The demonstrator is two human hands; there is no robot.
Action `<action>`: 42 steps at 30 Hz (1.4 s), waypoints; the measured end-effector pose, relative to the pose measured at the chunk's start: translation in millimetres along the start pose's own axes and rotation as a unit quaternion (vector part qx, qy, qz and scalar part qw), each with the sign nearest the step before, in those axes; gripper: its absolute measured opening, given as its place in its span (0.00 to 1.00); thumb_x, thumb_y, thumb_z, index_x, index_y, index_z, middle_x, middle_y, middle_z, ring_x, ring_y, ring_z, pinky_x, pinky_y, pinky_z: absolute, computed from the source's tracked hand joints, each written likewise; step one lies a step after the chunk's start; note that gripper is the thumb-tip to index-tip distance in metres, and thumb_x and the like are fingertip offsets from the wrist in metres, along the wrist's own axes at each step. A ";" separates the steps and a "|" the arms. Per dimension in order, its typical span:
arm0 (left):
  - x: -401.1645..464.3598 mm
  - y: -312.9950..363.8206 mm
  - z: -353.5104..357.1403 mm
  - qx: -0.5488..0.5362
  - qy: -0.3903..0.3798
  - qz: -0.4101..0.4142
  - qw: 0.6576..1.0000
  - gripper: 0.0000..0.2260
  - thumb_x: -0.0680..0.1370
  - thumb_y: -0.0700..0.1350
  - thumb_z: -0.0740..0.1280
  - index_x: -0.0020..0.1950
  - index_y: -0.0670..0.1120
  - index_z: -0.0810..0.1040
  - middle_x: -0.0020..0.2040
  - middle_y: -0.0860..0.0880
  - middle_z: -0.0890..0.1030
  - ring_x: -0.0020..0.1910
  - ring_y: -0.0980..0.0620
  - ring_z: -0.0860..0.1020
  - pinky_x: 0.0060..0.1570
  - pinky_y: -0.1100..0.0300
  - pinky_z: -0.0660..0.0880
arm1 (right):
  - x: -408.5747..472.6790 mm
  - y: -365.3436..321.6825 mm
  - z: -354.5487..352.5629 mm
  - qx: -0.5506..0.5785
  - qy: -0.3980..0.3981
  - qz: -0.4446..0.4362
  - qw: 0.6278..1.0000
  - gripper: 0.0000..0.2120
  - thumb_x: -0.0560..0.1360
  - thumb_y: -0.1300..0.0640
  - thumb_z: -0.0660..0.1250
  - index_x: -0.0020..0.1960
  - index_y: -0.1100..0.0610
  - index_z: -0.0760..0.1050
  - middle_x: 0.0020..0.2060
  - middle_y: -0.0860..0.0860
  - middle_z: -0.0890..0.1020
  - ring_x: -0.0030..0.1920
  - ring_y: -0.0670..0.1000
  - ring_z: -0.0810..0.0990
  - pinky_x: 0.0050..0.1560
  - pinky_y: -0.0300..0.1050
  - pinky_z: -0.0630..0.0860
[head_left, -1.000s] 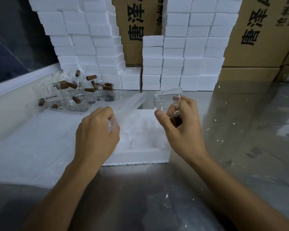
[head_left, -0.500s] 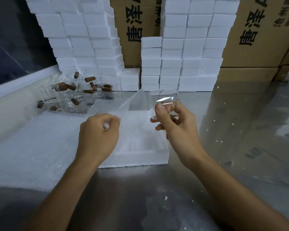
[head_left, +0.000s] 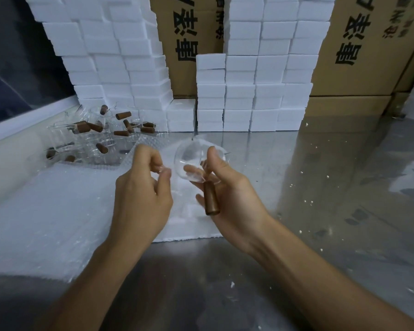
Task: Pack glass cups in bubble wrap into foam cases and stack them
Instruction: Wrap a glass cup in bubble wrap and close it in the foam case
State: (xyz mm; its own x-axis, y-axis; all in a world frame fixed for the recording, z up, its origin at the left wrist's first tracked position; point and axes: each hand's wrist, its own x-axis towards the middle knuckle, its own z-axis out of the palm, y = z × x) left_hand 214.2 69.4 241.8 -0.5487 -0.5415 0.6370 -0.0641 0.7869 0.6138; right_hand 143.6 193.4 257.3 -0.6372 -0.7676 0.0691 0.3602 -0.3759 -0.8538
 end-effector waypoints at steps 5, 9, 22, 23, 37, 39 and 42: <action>-2.1 -2.9 -3.3 0.083 -0.011 0.081 0.993 0.13 0.75 0.26 0.64 0.48 0.40 0.84 0.52 0.42 0.83 0.46 0.43 0.81 0.50 0.58 0.75 | 3.5 6.0 1.5 -0.116 0.073 0.006 0.991 0.26 0.70 0.38 0.66 0.53 0.59 0.78 0.57 0.59 0.82 0.60 0.56 0.80 0.57 0.47 0.77; -2.8 -0.7 -3.5 0.106 -0.010 0.053 0.993 0.19 0.74 0.29 0.67 0.64 0.42 0.80 0.63 0.43 0.80 0.51 0.40 0.82 0.57 0.54 0.73 | 5.1 6.7 -2.6 -0.104 0.057 0.025 0.993 0.15 0.79 0.46 0.64 0.53 0.57 0.77 0.47 0.53 0.84 0.52 0.52 0.85 0.52 0.44 0.82; -10.5 7.2 5.9 0.030 -0.120 0.295 0.948 0.36 0.66 0.25 0.67 0.73 0.44 0.71 0.74 0.54 0.68 0.44 0.54 0.83 0.35 0.57 0.80 | 12.0 -6.1 -22.8 0.118 0.027 0.037 0.992 0.11 0.80 0.64 0.62 0.60 0.61 0.79 0.50 0.54 0.80 0.40 0.53 0.84 0.40 0.44 0.81; -12.5 9.2 9.0 0.013 -0.124 0.297 0.947 0.36 0.66 0.24 0.66 0.72 0.43 0.72 0.73 0.54 0.69 0.41 0.60 0.80 0.35 0.61 0.79 | 12.0 -4.6 -24.6 0.115 0.021 0.019 0.993 0.12 0.80 0.67 0.60 0.58 0.60 0.80 0.48 0.54 0.82 0.42 0.52 0.84 0.43 0.43 0.81; 16.8 -17.0 -18.3 -0.127 0.183 0.012 0.975 0.05 0.72 0.43 0.65 0.48 0.47 0.74 0.45 0.53 0.77 0.43 0.59 0.75 0.43 0.59 0.73 | 10.7 -15.6 -41.0 -0.059 0.010 -0.021 0.998 0.17 0.75 0.67 0.63 0.63 0.64 0.78 0.60 0.58 0.82 0.61 0.63 0.80 0.67 0.61 0.68; 27.7 -28.3 -26.0 -0.208 0.159 -0.147 0.954 0.10 0.70 0.49 0.67 0.51 0.51 0.74 0.51 0.53 0.79 0.50 0.55 0.77 0.49 0.56 0.73 | 8.8 -19.9 -42.9 -0.064 -0.027 -0.013 0.998 0.22 0.71 0.62 0.64 0.65 0.63 0.76 0.61 0.58 0.81 0.57 0.62 0.81 0.66 0.62 0.71; 36.9 -36.4 -34.4 -0.403 -0.024 -0.282 0.870 0.11 0.71 0.48 0.69 0.53 0.48 0.78 0.52 0.45 0.82 0.47 0.47 0.82 0.48 0.53 0.74 | 6.3 -22.6 -42.2 -0.062 -0.072 -0.012 0.995 0.19 0.70 0.59 0.66 0.60 0.58 0.79 0.59 0.55 0.83 0.55 0.61 0.83 0.55 0.54 0.79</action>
State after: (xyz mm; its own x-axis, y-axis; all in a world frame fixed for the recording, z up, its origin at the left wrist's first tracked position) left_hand 225.0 10.5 259.0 -0.6543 -0.7466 0.1205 0.2607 -0.0731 0.9626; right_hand 102.7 219.0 255.2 -0.5363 -0.8295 0.1557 0.2545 -0.3348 -0.9073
